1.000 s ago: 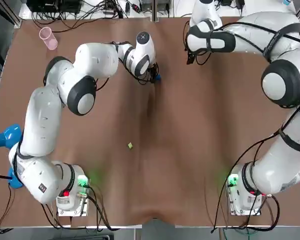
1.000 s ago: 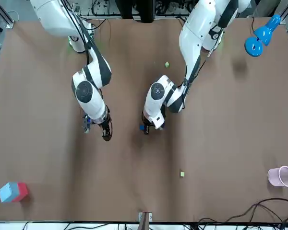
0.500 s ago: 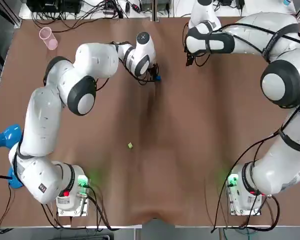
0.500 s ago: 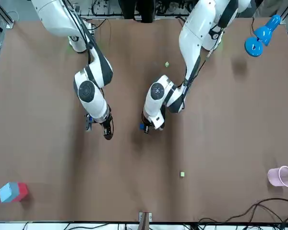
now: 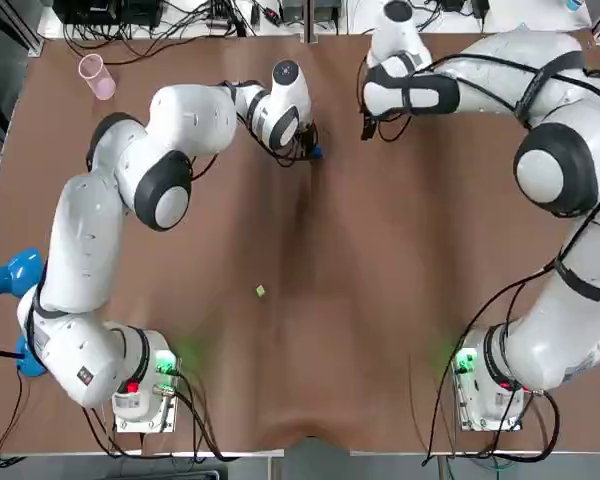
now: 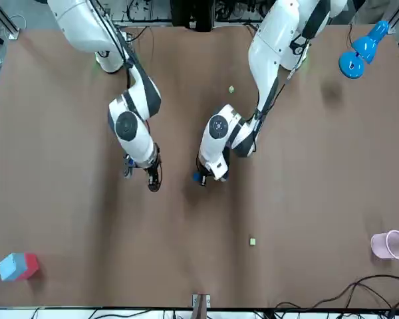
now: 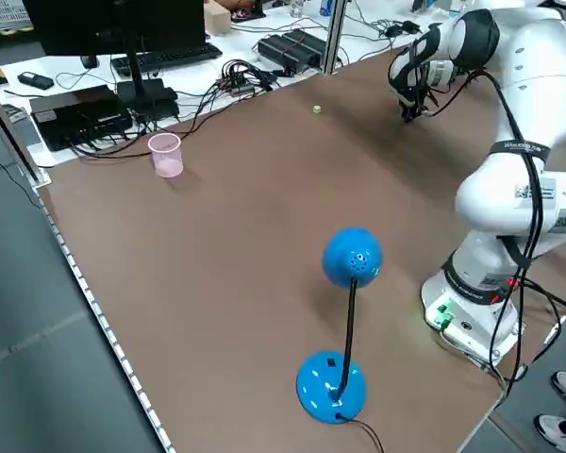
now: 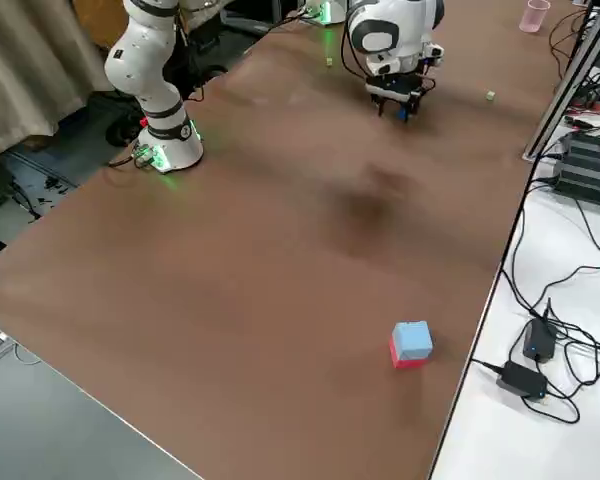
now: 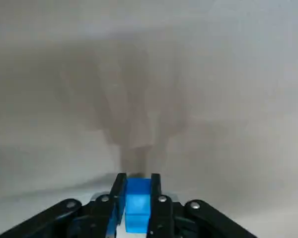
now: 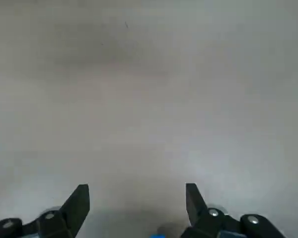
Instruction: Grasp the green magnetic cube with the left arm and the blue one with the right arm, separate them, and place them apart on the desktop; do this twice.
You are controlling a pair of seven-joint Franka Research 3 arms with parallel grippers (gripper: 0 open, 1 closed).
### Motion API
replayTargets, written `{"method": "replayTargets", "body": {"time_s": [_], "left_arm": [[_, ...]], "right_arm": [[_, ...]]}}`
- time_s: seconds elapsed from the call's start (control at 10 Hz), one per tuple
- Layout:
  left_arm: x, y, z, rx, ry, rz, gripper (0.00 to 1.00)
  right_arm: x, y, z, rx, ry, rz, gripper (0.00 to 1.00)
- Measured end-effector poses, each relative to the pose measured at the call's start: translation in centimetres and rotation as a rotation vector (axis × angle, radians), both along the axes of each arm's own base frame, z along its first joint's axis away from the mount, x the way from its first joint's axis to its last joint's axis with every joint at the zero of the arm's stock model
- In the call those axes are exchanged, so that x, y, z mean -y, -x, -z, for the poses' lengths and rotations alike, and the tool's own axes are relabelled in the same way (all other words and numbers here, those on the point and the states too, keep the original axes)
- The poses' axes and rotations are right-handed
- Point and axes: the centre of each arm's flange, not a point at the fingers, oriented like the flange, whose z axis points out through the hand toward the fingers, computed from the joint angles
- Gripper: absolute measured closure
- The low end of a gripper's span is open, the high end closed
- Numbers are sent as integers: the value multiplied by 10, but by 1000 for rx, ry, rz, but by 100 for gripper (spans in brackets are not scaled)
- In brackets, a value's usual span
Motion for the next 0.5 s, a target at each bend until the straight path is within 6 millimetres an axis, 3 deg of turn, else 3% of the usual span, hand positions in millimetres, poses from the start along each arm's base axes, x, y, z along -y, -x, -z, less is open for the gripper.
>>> {"method": "replayTargets", "body": {"time_s": [0.2,0.5], "left_arm": [[3,0,-4,5,6,3,77],[6,-1,-10,12,15,4,77]], "right_arm": [[-46,20,24,10,-52,29,13],[-70,30,45,32,-102,32,14]]}}
